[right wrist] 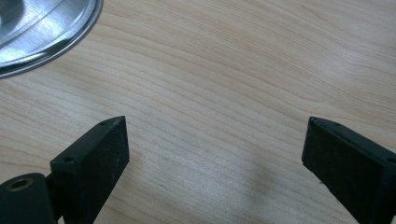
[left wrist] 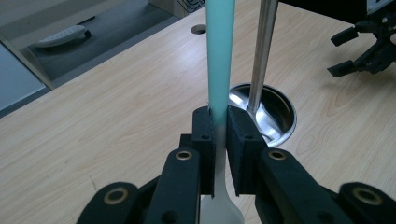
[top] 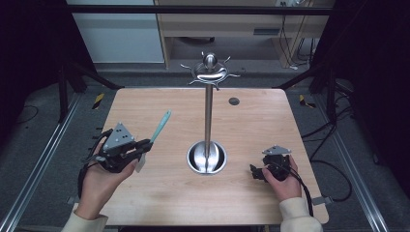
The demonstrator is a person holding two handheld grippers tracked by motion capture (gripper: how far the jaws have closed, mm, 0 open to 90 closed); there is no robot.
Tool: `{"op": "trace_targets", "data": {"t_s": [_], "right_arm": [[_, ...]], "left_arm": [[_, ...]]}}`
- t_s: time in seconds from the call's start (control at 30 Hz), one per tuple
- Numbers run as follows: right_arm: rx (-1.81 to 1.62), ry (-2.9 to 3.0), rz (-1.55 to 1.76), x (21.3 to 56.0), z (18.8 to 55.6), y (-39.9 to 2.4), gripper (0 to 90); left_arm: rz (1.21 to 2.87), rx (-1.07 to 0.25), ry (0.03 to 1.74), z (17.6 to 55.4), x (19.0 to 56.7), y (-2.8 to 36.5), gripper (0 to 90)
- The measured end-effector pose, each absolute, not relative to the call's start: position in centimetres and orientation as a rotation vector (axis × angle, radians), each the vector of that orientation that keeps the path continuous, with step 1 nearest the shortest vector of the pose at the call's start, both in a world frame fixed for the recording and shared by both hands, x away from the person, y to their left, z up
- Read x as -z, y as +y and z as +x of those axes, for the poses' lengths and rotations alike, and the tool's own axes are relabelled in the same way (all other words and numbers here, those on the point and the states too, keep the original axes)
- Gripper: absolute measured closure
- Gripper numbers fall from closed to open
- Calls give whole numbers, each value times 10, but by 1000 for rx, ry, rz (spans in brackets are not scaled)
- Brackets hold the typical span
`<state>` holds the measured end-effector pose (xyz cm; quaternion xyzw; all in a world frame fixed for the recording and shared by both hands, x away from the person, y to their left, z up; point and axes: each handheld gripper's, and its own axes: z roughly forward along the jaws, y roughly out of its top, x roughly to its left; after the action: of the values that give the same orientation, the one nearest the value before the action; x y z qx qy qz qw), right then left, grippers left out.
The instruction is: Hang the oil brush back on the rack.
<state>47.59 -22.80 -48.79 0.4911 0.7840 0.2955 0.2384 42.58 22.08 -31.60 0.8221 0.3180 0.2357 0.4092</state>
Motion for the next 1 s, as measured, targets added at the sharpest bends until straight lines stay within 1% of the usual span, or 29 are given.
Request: {"op": "trace_targets", "data": {"t_s": [0.47,0.63,1.0], "right_arm": [[-807,2146,1342,487,476,-229,80],[-807,2146,1340,488,476,-229,80],[-808,2145,1341,487,476,-229,80]], "left_arm": [[1998,-645,766,425,295,217,819],[1943,-651,750,421,287,213,819],[1891,-654,720,413,271,204,819]]}}
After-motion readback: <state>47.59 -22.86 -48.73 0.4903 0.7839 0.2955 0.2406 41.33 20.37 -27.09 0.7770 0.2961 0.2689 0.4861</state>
